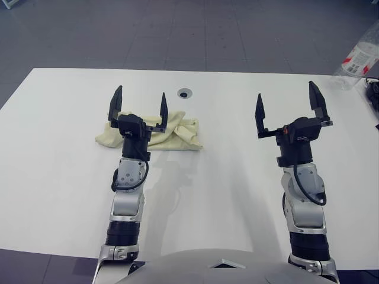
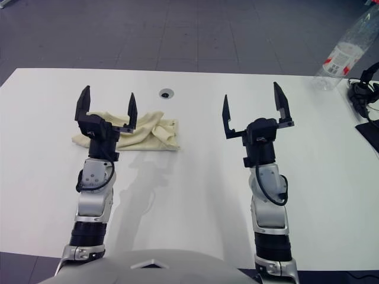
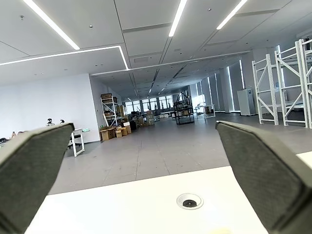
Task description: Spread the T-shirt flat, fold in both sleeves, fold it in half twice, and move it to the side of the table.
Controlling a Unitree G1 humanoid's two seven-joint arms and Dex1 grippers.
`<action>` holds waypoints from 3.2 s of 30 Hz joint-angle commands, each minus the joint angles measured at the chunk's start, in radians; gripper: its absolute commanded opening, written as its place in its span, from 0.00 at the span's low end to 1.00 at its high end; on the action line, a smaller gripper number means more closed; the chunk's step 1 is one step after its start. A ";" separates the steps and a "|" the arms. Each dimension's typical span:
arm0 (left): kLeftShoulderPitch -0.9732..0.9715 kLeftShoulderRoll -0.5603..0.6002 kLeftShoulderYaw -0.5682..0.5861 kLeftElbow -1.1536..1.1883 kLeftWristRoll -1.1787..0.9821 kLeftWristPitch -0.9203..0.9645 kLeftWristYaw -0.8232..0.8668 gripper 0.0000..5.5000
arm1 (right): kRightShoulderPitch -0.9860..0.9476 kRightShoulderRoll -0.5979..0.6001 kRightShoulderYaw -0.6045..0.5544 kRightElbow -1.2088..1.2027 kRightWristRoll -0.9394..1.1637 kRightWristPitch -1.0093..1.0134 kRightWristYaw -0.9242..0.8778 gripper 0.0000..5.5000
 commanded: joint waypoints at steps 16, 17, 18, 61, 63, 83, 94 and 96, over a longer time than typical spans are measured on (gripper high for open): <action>-0.447 0.236 0.104 0.718 0.000 0.283 -0.037 0.98 | 0.016 0.004 -0.019 0.048 -0.035 -0.035 -0.030 0.98; -0.458 0.252 0.078 0.789 0.036 0.264 -0.023 0.98 | 0.012 0.004 -0.016 0.054 -0.038 -0.038 -0.029 0.98; -0.469 0.260 0.056 0.854 0.068 0.255 -0.008 0.98 | 0.009 0.003 -0.014 0.059 -0.040 -0.040 -0.029 0.98; 0.459 0.027 -0.346 -0.426 0.047 0.862 -0.039 0.98 | 0.013 0.058 0.057 -0.030 -0.138 -0.001 -0.086 0.98; 0.457 0.035 -0.355 -0.451 0.035 0.852 -0.054 0.98 | 0.013 0.060 0.066 -0.039 -0.143 0.004 -0.083 0.98; 0.161 0.034 -0.020 -0.537 -0.250 0.689 -0.144 0.98 | 0.213 -0.222 0.160 -0.293 0.161 0.430 0.364 0.98; 0.135 0.039 0.021 -0.366 -0.166 0.476 -0.108 0.98 | 0.222 -0.578 0.339 -0.160 -0.154 0.443 0.634 0.98; 0.136 0.035 0.016 -0.344 -0.157 0.452 -0.101 0.98 | 0.212 -0.625 0.355 -0.140 -0.184 0.429 0.672 0.98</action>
